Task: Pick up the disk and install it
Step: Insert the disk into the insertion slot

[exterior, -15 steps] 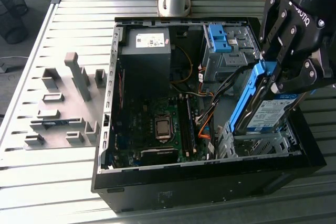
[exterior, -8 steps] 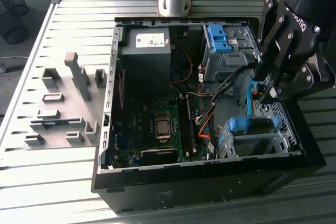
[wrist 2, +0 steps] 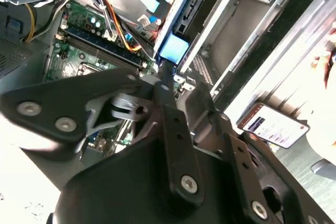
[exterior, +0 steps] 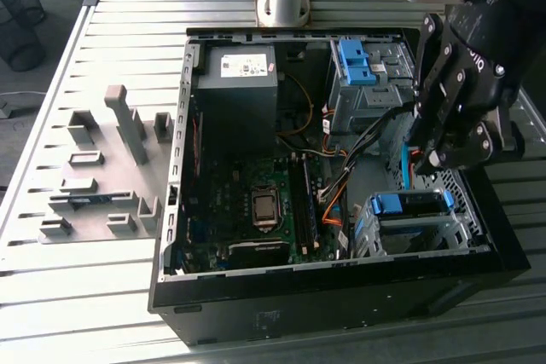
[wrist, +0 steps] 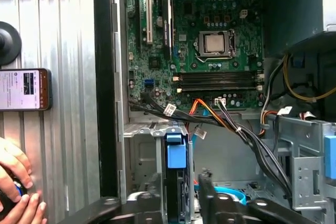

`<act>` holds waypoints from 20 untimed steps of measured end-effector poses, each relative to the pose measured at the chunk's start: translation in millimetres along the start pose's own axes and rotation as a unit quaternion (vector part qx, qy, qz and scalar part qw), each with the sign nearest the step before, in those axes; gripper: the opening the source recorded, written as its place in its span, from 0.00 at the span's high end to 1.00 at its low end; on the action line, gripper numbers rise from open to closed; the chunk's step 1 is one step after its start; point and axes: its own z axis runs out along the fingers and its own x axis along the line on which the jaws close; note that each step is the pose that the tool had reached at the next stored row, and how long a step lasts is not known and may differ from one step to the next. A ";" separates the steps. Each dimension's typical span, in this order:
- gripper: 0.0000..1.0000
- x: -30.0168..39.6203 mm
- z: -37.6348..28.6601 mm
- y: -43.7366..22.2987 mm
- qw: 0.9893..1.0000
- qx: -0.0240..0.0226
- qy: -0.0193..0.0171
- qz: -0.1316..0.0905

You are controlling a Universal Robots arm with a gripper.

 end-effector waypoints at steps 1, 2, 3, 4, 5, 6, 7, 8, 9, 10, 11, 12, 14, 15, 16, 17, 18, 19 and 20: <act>0.64 0.0 1.8 0.0 1.000 0.000 0.000 0.000; 0.71 0.0 3.6 0.0 1.000 0.000 0.000 0.000; 0.71 0.0 5.6 -0.1 1.000 0.000 0.000 0.000; 0.76 -0.1 7.3 -0.3 1.000 0.000 0.000 0.000; 0.82 -0.1 9.1 -0.4 1.000 0.000 0.000 0.000; 0.82 -0.1 10.9 -0.5 1.000 0.000 0.000 0.000; 0.88 -0.1 12.7 -0.6 1.000 0.000 0.000 0.000; 0.88 -0.1 14.5 -0.7 1.000 0.000 0.000 0.000; 0.89 -0.1 16.4 -0.8 1.000 0.000 0.000 0.000; 0.89 -0.2 18.2 -0.9 1.000 0.000 0.000 0.000; 0.89 -0.2 20.0 -0.9 1.000 0.000 0.000 0.000; 0.89 -0.2 21.8 -1.0 1.000 0.000 0.000 0.000; 0.89 -0.2 25.4 -1.1 1.000 0.000 0.000 0.000; 0.89 -0.2 27.3 -1.1 1.000 0.000 0.000 0.000; 0.89 -0.3 29.0 -1.1 1.000 0.000 0.000 0.000; 0.89 -0.3 29.7 -1.1 1.000 0.000 0.000 0.000; 0.89 -0.3 29.9 -1.1 1.000 0.000 0.000 0.000; 0.89 -0.3 29.9 -1.1 1.000 0.000 0.000 0.000; 0.89 -0.2 30.0 -1.1 1.000 0.000 0.000 0.000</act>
